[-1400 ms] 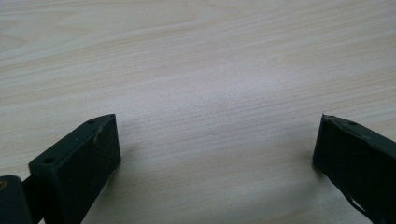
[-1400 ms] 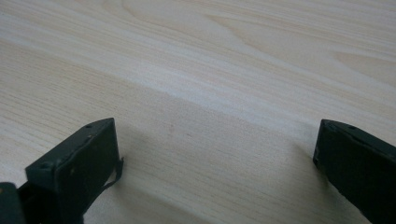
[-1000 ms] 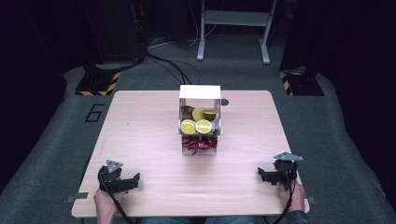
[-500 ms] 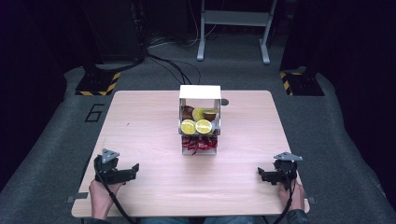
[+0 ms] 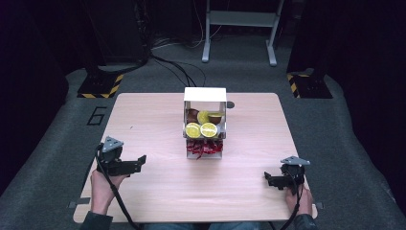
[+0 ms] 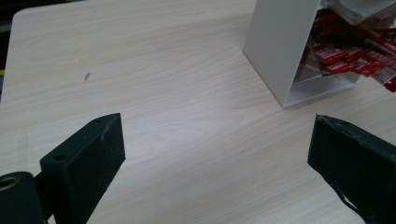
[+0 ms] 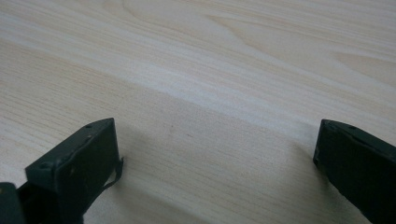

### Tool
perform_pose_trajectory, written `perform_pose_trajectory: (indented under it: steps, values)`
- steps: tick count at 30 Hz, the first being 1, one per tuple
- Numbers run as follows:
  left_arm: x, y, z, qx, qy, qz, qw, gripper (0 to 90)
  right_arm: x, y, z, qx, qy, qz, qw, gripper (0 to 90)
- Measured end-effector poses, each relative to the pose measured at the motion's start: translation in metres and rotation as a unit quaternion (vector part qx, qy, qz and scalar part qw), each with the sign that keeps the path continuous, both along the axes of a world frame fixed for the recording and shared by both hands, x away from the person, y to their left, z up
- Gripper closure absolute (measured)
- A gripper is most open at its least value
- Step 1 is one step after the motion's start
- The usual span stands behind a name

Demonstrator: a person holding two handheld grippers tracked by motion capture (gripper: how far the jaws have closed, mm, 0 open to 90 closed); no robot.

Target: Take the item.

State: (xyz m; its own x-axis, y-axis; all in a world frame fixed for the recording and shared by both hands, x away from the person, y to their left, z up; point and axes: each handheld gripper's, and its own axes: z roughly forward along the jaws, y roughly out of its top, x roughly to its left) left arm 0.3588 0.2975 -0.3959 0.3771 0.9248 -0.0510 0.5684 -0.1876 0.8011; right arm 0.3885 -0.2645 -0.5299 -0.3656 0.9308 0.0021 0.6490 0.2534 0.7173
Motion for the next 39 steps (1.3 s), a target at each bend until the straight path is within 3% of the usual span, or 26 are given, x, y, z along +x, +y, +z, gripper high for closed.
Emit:
perform_pose_trajectory:
  steps: [12,14,20,32,39]
  values:
    - [0.009,-0.023,0.042,-0.002,-0.020,-0.044,0.9988,4.2,0.000,0.000,0.000,0.000,0.000,0.001,1.0000,0.0]
    - [0.012,-0.032,0.055,0.000,-0.030,-0.056,0.9980,4.8,0.000,0.000,0.000,0.000,0.000,0.001,1.0000,0.0]
    - [0.021,-0.054,0.077,0.007,-0.046,-0.086,0.9953,5.6,0.000,0.000,0.000,0.000,-0.001,0.003,1.0000,0.0]
    - [0.037,-0.096,0.098,0.012,-0.058,-0.125,0.9905,7.7,0.000,0.000,0.000,-0.001,-0.001,0.003,1.0000,0.0]
    - [0.051,-0.133,0.107,0.020,-0.054,-0.160,0.9854,10.1,0.000,0.000,0.000,-0.001,-0.001,0.003,1.0000,0.0]
